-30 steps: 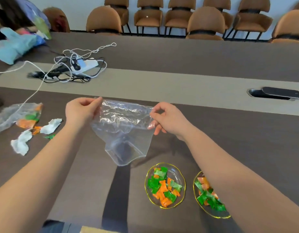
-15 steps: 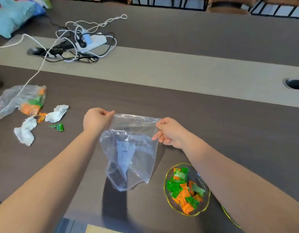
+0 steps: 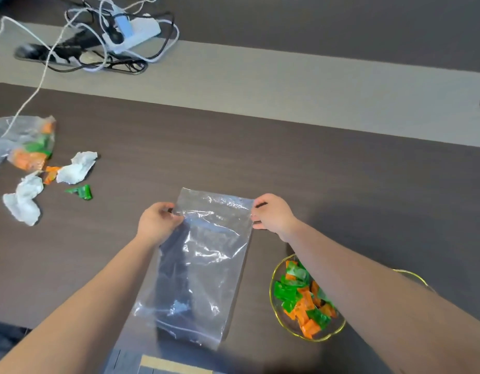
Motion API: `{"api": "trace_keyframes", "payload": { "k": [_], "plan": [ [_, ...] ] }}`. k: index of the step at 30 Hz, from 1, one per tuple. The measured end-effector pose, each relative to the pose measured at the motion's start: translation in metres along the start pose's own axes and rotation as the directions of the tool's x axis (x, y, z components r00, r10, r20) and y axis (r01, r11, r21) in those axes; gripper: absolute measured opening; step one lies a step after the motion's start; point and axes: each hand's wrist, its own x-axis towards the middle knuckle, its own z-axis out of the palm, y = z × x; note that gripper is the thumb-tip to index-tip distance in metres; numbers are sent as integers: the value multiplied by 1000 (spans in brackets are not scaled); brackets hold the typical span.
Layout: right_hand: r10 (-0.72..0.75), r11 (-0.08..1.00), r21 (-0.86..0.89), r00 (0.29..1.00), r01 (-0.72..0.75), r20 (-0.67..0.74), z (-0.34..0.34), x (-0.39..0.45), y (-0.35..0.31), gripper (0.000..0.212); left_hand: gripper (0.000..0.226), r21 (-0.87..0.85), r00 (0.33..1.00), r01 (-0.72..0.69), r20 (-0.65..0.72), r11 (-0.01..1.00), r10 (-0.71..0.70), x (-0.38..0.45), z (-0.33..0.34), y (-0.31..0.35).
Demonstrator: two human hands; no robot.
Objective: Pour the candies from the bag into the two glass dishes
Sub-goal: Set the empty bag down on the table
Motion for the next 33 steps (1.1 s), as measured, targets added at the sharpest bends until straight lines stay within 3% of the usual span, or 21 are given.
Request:
{"api": "trace_keyframes", "payload": {
  "k": [3, 6, 16, 19, 23, 27, 33],
  "plan": [
    [-40, 999, 38, 999, 39, 16, 2, 0, -2, 27, 40, 144, 1000, -11, -19, 990, 14, 5, 3, -8],
    [-86, 992, -98, 996, 84, -19, -2, -1, -2, 31, 47, 212, 998, -22, -57, 977, 35, 3, 7, -6],
    [-98, 979, -183, 994, 88, -41, -49, -18, -1, 10, 55, 432, 984, -107, -80, 896, 157, -14, 17, 30],
    [-103, 974, -208, 993, 90, -53, -73, -31, 4, 12, 41, 427, 971, -164, -89, 889, 222, -27, 28, 47],
    [-101, 962, -265, 987, 65, -122, -126, -50, 26, 20, 15, 396, 966, -255, 155, 882, 209, -53, 61, 70],
    [-126, 924, -380, 969, 36, -213, -184, -76, 61, 26, 21, 434, 905, -353, 384, 829, 184, -89, 105, 83],
    [-22, 874, -462, 938, -150, -347, -259, -105, 139, 28, 32, 490, 858, -344, 511, 801, 55, -128, 166, 80]
  ]
}}
